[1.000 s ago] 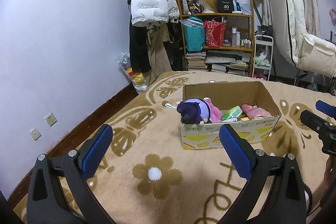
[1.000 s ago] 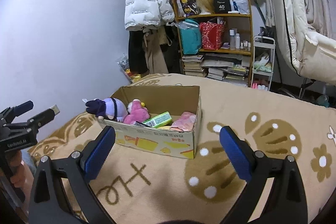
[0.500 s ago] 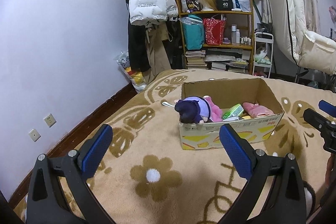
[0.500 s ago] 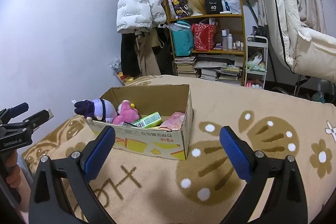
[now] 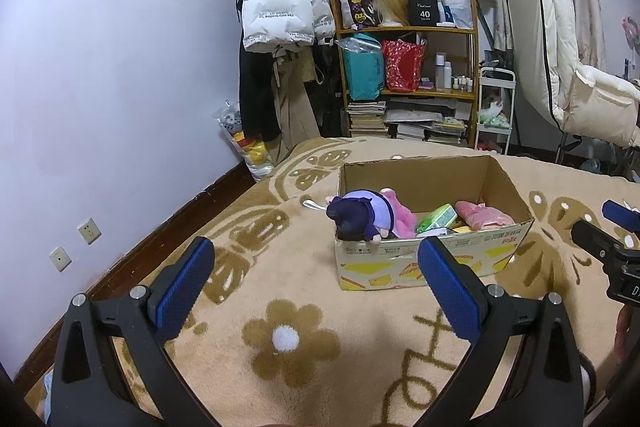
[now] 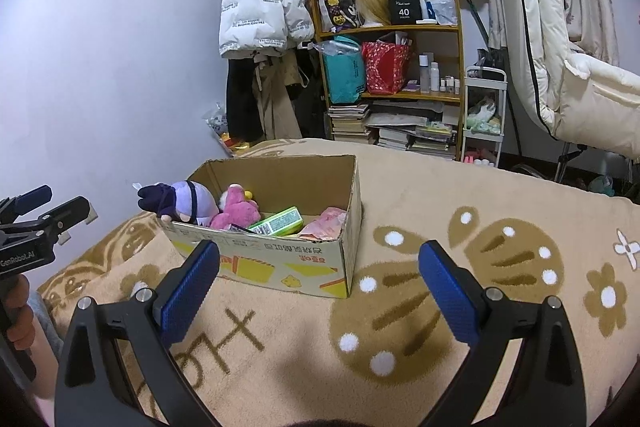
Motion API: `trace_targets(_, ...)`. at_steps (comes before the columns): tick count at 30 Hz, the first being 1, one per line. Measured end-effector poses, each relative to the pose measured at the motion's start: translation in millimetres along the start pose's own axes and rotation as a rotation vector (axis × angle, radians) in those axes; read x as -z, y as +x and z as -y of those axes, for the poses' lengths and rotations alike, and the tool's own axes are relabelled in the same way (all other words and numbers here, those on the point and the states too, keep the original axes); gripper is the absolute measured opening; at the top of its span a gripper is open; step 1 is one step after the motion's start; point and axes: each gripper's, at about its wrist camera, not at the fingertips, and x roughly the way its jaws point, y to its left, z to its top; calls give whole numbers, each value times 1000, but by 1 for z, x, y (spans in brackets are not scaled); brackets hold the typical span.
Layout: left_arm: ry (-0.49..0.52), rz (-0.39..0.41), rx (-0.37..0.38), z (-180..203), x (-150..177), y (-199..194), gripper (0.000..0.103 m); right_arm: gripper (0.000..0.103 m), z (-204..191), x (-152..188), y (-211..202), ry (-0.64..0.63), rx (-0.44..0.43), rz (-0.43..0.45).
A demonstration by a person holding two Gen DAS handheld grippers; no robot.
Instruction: Organize soft objects
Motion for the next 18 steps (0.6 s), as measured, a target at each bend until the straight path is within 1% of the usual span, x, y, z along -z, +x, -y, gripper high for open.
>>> trace_targets(18,14,-18,4,3,3,3,101,103,1,-4,-5,11,-1,16)
